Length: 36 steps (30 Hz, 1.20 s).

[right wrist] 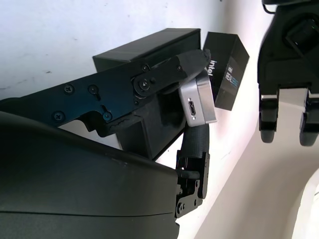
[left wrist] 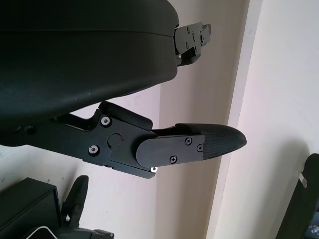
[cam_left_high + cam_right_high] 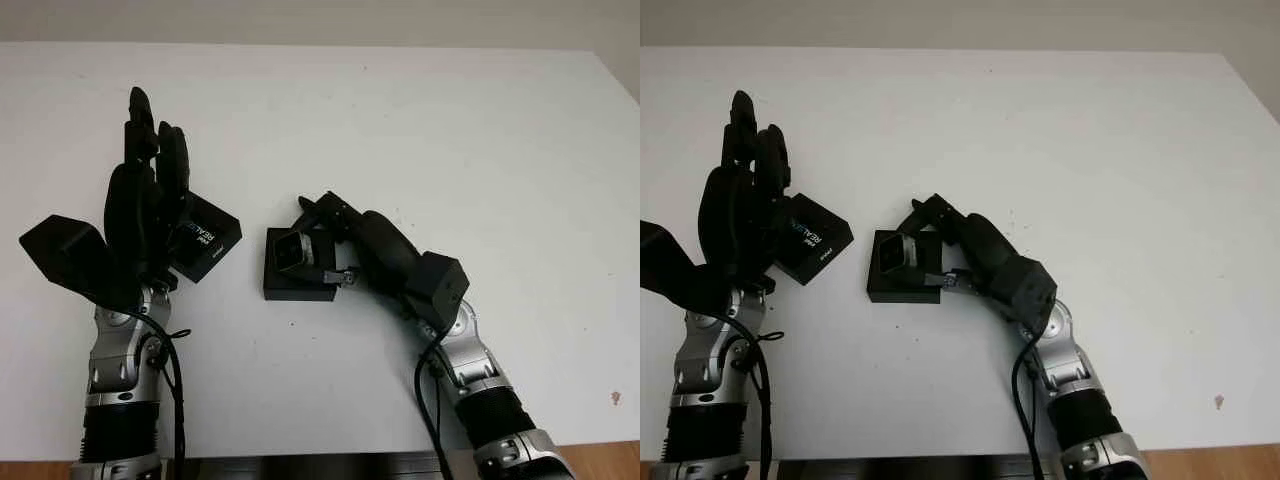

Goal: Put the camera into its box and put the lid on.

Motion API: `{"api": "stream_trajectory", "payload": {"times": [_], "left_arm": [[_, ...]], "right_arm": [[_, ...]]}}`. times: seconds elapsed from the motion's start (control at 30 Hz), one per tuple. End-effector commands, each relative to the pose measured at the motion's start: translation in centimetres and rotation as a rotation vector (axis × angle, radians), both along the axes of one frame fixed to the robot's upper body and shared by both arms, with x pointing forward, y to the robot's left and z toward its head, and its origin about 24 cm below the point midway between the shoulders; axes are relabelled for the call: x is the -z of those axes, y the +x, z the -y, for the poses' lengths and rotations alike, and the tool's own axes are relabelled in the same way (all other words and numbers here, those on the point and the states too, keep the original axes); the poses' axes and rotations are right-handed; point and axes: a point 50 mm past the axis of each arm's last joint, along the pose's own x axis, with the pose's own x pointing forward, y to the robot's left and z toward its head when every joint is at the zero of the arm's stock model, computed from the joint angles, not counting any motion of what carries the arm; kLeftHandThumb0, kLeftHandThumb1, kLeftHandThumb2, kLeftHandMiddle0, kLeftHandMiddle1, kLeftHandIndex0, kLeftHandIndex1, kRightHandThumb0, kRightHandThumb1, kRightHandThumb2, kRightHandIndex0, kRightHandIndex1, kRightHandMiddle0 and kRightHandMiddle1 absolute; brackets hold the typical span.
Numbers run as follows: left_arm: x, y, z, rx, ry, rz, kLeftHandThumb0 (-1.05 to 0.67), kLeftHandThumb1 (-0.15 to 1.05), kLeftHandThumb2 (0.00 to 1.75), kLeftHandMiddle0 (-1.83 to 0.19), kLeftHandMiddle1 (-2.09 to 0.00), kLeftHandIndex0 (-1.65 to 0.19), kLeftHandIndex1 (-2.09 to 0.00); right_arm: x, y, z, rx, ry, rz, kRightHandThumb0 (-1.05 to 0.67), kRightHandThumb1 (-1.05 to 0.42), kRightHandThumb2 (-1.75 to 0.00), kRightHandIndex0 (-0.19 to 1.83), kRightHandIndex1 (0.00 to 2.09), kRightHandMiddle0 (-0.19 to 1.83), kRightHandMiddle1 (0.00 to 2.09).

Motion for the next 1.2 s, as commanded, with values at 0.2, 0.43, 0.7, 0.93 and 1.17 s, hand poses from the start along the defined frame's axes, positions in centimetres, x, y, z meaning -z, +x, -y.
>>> {"api": "stream_trajectory", "payload": {"times": [0.2, 0.43, 0.7, 0.93, 1.17], "left_arm": [[-0.2, -0.2, 0.0, -0.003, -0.001, 0.016, -0.7, 1.05, 0.48, 0.19, 0.0, 0.19, 0.0], [-0.2, -0.2, -0.1, -0.004, -0.002, 0.017, -0.69, 1.05, 0.48, 0.19, 0.0, 0.19, 0.0], [-0.2, -0.3, -0.1, -0.005, 0.008, 0.014, -0.7, 1.05, 0.48, 0.19, 0.0, 0.19, 0.0], [-0.3, -0.2, -0.2, -0.004, 0.009, 0.017, -0.71, 1.05, 0.47, 0.19, 0.0, 0.19, 0.0], [-0.3, -0.2, -0.2, -0.003, 0.008, 0.023, -0.7, 1.05, 0.49, 0.19, 0.0, 0.19, 0.0]], "right_arm": [[1.0, -1.0, 0.0, -0.011, -0.034, -0.011, -0.36, -0.98, -0.04, 0.19, 0.0, 0.32, 1.81], [0.9, -1.2, 0.0, 0.005, -0.091, 0.025, -0.39, -1.0, -0.05, 0.18, 0.0, 0.26, 1.76], [-0.1, -1.8, -0.1, -0.043, -0.27, 0.118, -0.51, -0.97, -0.05, -0.18, 0.0, -0.15, 0.68], [-1.1, -2.3, -0.1, -0.035, -0.295, 0.202, -0.5, -0.95, -0.05, -0.19, 0.0, -0.16, 0.63], [-1.3, -2.3, 0.0, -0.035, -0.286, 0.212, -0.5, -0.95, -0.05, -0.19, 0.0, -0.15, 0.61]]}}
